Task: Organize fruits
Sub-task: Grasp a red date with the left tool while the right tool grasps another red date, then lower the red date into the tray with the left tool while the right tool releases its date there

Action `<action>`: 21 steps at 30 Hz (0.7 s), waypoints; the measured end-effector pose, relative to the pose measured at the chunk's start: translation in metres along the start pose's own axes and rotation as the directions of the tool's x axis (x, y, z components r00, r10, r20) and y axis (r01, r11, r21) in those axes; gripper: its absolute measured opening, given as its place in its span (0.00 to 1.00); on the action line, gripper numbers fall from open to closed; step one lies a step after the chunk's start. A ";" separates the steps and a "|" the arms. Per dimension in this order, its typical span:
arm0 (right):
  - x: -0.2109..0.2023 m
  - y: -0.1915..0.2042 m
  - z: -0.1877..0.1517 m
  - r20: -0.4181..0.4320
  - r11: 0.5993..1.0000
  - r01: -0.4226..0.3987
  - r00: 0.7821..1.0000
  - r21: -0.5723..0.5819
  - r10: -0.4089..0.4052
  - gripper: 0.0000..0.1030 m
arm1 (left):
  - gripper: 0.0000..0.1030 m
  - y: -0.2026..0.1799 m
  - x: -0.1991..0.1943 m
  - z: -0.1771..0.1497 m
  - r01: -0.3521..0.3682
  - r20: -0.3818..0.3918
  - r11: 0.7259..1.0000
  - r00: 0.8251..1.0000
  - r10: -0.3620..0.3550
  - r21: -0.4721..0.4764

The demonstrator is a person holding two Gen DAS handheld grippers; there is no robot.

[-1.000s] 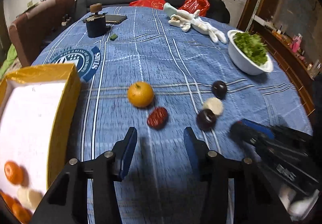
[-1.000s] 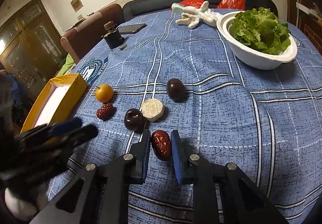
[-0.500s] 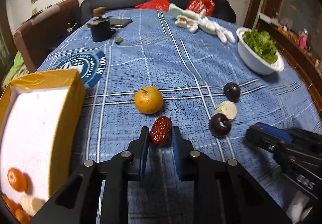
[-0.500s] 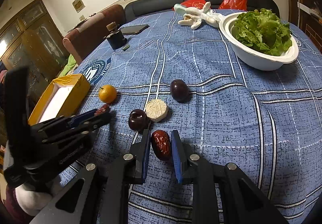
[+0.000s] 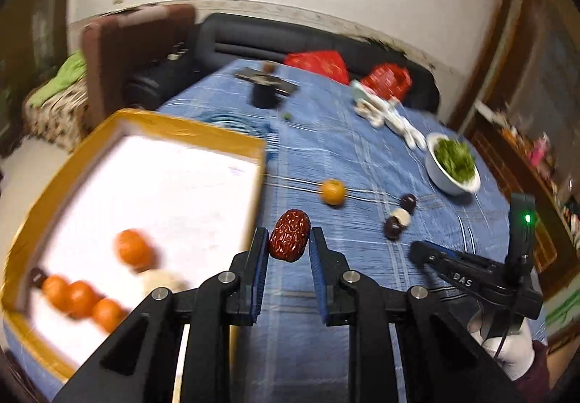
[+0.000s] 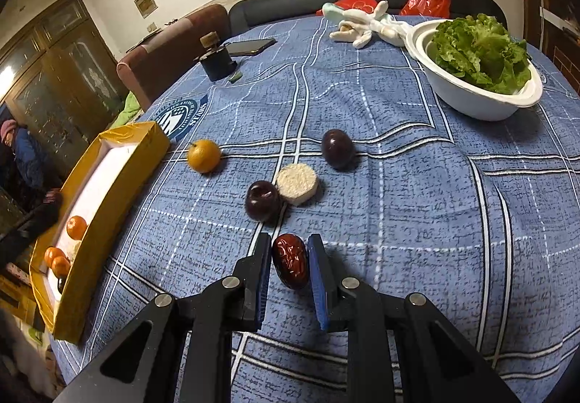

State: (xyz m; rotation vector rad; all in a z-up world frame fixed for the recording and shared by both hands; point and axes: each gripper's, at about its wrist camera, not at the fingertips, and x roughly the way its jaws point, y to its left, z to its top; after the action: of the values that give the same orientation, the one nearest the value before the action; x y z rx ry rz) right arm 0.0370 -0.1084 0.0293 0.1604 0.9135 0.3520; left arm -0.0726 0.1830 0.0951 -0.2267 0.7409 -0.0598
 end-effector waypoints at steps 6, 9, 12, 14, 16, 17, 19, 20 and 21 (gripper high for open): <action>-0.012 0.034 -0.001 0.014 1.000 -0.026 1.000 -0.014 0.026 0.23 | 0.21 0.067 -0.024 -0.006 -0.109 0.010 0.987 0.994 0.111 -0.119; -0.021 0.070 0.001 0.009 0.995 -0.096 0.995 -0.041 0.096 0.23 | 0.21 0.095 -0.037 -0.009 -0.150 0.037 0.975 0.987 0.158 -0.163; -0.032 0.119 0.002 0.005 0.980 -0.159 0.987 -0.122 0.161 0.23 | 0.21 0.114 -0.041 -0.017 -0.147 0.037 0.968 0.987 0.158 -0.204; -0.037 0.148 0.000 -0.004 0.966 -0.198 0.980 -0.169 0.200 0.23 | 0.21 0.127 -0.039 -0.023 -0.139 0.024 0.962 0.989 0.149 -0.235; -0.037 0.177 -0.005 -0.025 0.948 -0.238 0.971 -0.212 0.238 0.23 | 0.21 0.137 -0.037 -0.029 -0.136 0.014 0.957 0.989 0.144 -0.256; -0.034 0.190 -0.008 -0.039 0.940 -0.253 0.967 -0.231 0.251 0.23 | 0.21 0.141 -0.036 -0.032 -0.131 0.012 0.955 0.990 0.140 -0.267; -0.027 0.212 -0.015 -0.069 0.926 -0.273 0.962 -0.261 0.264 0.23 | 0.21 0.149 -0.037 -0.035 -0.120 0.011 0.950 0.992 0.129 -0.287; -0.022 0.221 -0.019 -0.084 0.921 -0.278 0.961 -0.272 0.265 0.23 | 0.21 0.153 -0.038 -0.037 -0.116 0.011 0.949 0.992 0.125 -0.293; -0.016 0.230 -0.023 -0.099 0.917 -0.281 0.960 -0.283 0.263 0.23 | 0.21 0.155 -0.038 -0.038 -0.111 0.011 0.948 0.993 0.120 -0.297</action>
State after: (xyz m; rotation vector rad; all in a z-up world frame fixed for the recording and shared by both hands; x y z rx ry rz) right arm -0.0436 0.0996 0.0925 0.0007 0.8874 0.7515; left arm -0.1307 0.3322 0.0579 -0.4688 0.7318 0.1676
